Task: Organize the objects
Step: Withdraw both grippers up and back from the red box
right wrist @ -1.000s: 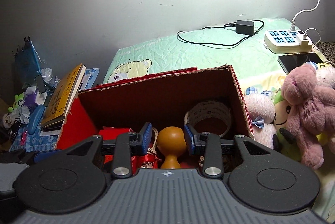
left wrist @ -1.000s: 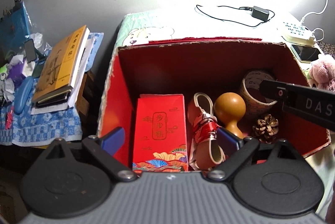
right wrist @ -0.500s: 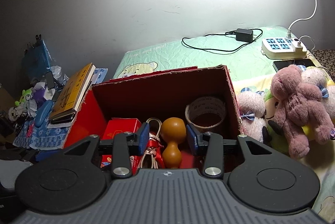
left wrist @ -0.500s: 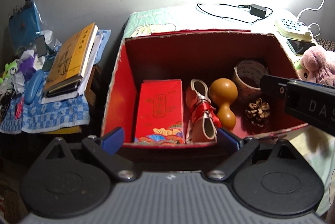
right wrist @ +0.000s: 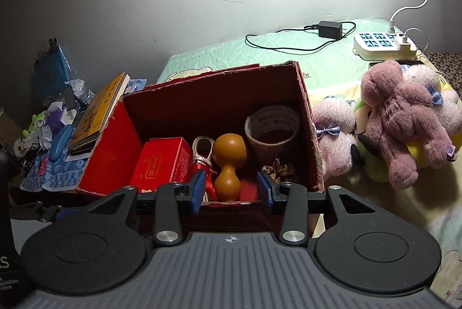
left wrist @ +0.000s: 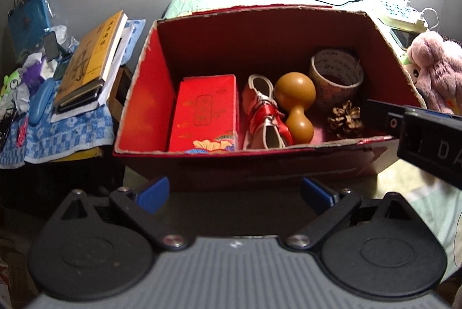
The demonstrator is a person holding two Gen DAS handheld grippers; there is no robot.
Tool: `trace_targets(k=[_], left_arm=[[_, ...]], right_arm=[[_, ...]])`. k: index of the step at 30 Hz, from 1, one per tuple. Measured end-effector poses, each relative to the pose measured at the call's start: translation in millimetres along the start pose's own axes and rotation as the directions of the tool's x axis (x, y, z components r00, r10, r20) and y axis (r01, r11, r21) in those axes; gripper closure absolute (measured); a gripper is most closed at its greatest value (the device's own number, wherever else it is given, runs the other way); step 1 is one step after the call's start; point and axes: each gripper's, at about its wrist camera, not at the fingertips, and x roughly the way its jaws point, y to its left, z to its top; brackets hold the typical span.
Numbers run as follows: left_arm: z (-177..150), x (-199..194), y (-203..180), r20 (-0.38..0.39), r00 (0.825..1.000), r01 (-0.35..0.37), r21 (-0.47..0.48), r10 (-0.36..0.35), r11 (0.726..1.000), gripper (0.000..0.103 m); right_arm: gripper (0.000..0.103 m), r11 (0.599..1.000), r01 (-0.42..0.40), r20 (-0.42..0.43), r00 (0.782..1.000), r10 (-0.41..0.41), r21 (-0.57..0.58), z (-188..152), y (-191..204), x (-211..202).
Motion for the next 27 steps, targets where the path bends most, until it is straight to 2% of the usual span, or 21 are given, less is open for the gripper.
trace_targets(k=[10, 27], left_arm=[[-8.4, 10.8, -5.6, -0.037, 0.999, -0.003, -0.001, 0.003, 1.000, 0.005], [-11.6, 11.0, 8.2, -0.030, 0.999, -0.016, -0.028, 0.015, 0.999, 0.005]], right_arm=[[0.061, 0.999, 0.016, 0.004, 1.000, -0.016, -0.036, -11.6, 0.3, -4.6], [0.061, 1.000, 0.004, 0.002, 1.000, -0.004, -0.031, -17.0, 9.7, -6.1]])
